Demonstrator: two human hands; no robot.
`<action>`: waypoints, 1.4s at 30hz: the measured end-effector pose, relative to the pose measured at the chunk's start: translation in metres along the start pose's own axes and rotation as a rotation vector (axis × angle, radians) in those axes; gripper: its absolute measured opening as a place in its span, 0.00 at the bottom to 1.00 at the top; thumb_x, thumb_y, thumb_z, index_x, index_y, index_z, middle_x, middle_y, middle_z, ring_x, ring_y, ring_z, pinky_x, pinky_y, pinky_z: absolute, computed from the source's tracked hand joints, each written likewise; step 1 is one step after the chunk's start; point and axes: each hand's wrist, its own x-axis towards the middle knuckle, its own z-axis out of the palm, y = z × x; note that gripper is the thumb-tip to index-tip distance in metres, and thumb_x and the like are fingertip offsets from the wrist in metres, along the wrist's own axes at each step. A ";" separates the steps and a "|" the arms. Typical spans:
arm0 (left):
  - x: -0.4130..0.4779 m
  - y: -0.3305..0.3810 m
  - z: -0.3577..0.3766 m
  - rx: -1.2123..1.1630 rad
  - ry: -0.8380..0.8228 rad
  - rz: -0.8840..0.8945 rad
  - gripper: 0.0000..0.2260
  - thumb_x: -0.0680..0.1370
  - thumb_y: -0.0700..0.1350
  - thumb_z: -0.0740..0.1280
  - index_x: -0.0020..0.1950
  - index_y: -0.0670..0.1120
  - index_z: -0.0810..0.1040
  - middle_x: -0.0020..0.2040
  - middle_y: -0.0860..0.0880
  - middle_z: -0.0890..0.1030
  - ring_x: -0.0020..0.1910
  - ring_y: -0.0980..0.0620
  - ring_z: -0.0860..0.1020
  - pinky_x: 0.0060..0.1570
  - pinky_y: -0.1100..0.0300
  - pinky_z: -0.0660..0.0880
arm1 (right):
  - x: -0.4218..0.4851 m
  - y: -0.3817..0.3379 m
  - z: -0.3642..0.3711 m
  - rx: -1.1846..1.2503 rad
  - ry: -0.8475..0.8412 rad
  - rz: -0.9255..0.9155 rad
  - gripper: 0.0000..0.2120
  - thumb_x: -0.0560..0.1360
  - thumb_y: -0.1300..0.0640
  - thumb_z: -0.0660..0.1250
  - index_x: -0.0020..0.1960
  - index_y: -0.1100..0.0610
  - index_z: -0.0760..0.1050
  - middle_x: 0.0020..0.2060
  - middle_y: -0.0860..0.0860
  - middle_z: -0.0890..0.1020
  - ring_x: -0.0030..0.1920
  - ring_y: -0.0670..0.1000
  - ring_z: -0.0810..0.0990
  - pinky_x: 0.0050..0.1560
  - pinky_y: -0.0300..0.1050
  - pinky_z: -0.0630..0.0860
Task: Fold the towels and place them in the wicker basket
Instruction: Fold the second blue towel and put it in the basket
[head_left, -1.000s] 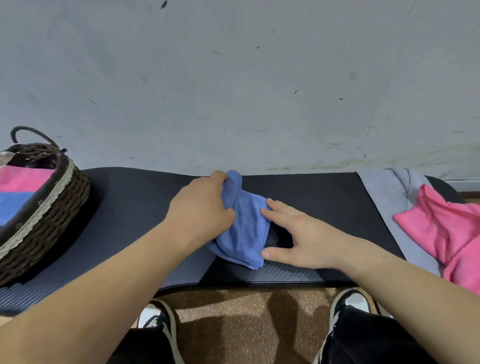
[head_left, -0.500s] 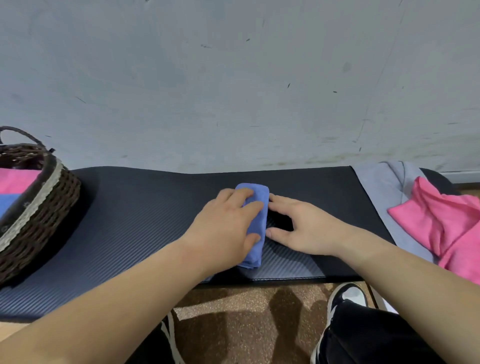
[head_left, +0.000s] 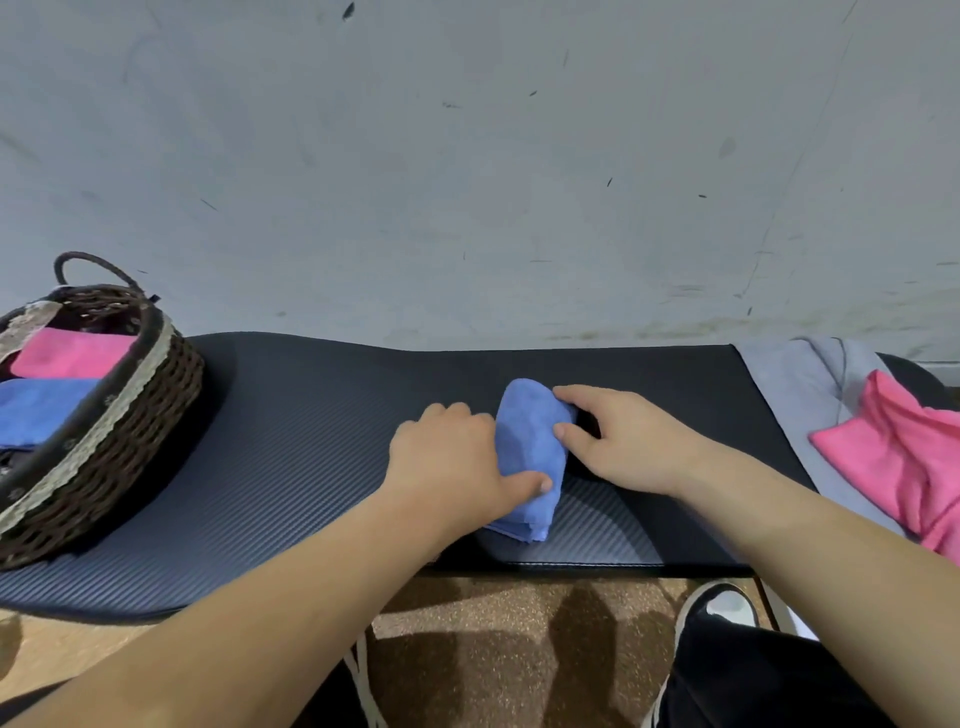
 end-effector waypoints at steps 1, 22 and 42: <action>-0.001 -0.001 0.001 -0.075 -0.050 -0.017 0.25 0.72 0.73 0.64 0.48 0.51 0.72 0.49 0.52 0.76 0.52 0.49 0.75 0.50 0.51 0.75 | 0.001 -0.001 -0.001 -0.013 -0.005 -0.002 0.21 0.81 0.49 0.64 0.73 0.50 0.71 0.64 0.46 0.80 0.63 0.50 0.78 0.64 0.47 0.74; -0.112 -0.132 -0.056 -0.783 0.084 0.013 0.20 0.65 0.51 0.81 0.53 0.56 0.79 0.50 0.55 0.83 0.48 0.56 0.82 0.48 0.59 0.81 | -0.075 -0.154 0.004 0.482 0.140 -0.024 0.17 0.66 0.63 0.77 0.50 0.48 0.80 0.45 0.44 0.85 0.45 0.44 0.83 0.42 0.37 0.81; -0.182 -0.385 -0.133 -0.455 0.521 -0.472 0.21 0.76 0.49 0.73 0.67 0.55 0.70 0.52 0.51 0.77 0.49 0.44 0.79 0.45 0.54 0.74 | 0.035 -0.402 0.080 0.796 -0.137 0.121 0.28 0.80 0.53 0.69 0.77 0.55 0.64 0.56 0.52 0.80 0.49 0.53 0.85 0.47 0.50 0.85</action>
